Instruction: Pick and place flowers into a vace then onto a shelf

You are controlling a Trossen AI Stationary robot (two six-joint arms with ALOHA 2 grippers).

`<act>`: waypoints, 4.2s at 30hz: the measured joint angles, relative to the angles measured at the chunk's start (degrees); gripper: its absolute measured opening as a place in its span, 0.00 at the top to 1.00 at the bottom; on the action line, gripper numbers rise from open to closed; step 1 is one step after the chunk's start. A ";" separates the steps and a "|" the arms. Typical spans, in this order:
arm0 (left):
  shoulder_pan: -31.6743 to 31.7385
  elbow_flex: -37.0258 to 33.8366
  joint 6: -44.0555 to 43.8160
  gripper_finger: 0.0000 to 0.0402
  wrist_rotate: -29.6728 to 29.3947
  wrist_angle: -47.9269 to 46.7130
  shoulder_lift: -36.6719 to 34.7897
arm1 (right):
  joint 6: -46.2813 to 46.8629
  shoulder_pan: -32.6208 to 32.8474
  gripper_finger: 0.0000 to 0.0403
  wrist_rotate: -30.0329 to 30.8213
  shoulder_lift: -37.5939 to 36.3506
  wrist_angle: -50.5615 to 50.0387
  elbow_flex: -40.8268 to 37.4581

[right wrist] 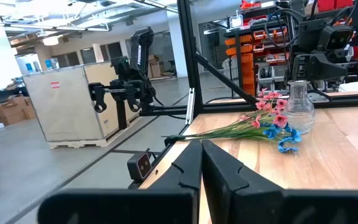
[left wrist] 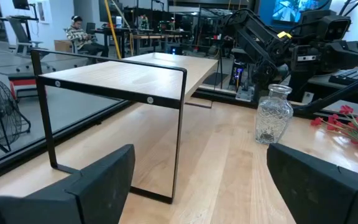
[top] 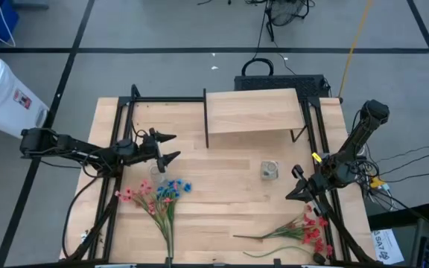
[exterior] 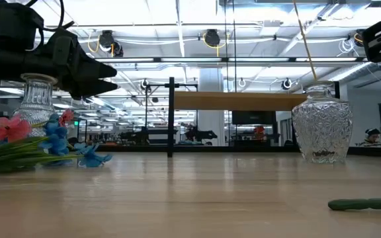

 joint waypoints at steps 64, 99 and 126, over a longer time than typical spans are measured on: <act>-0.07 0.00 -20.02 0.09 0.02 2.00 0.01 | 8.47 -6.71 0.99 13.56 5.83 10.28 0.00; 0.26 0.02 -6.85 0.09 2.05 12.93 0.01 | 7.82 -14.69 0.99 16.42 46.95 -22.89 43.73; 0.26 0.02 -3.37 0.09 0.48 13.36 0.01 | 49.87 -26.35 1.00 -17.08 48.38 -68.58 53.98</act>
